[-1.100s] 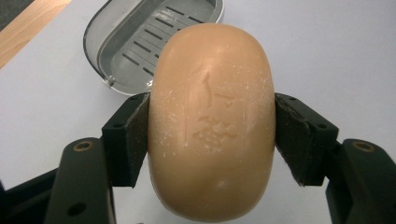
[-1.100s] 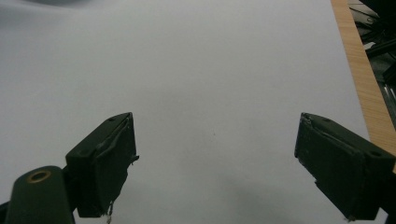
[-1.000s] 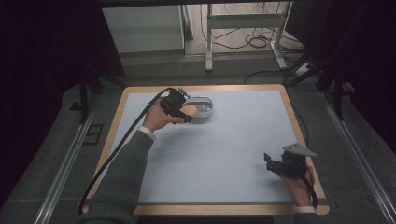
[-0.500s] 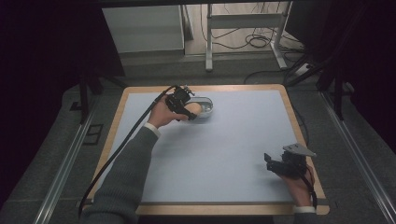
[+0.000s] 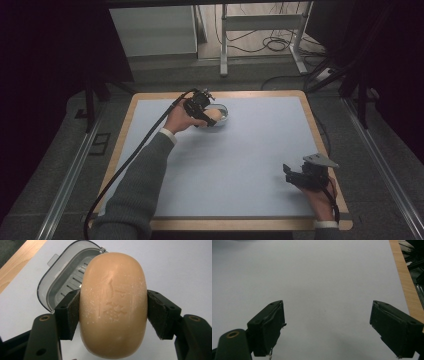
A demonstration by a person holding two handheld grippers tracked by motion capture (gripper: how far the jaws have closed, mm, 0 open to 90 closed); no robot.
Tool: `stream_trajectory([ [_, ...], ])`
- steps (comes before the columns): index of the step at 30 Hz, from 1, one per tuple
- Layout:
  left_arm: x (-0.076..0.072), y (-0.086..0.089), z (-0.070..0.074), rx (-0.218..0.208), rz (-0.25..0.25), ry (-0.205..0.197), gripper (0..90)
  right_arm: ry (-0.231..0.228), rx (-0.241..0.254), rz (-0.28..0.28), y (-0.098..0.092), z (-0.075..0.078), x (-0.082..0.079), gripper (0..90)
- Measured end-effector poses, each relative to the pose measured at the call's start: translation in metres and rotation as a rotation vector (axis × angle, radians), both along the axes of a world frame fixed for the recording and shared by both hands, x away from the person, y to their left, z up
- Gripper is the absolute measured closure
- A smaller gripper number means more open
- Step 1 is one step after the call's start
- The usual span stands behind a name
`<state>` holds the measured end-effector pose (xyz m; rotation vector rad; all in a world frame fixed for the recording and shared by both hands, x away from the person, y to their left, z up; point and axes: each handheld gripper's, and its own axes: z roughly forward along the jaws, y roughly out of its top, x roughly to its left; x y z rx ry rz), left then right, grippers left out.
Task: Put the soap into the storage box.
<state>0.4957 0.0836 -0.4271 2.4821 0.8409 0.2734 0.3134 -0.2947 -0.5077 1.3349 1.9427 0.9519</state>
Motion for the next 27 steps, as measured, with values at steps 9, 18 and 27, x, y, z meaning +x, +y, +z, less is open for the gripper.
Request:
stream_trajectory([
  [9,0.015,-0.001,-0.005,0.005,-0.003,0.008,32.4,-0.003,-0.005,-0.003,0.0,0.0,0.0,12.5],
  [18,0.034,-0.002,-0.011,0.01,0.005,0.025,32.4,0.005,-0.009,-0.007,-0.001,-0.003,0.001,12.5],
  [27,0.048,-0.006,-0.024,0.016,0.015,0.046,32.4,0.004,-0.01,-0.012,-0.003,-0.003,0.001,12.5],
])
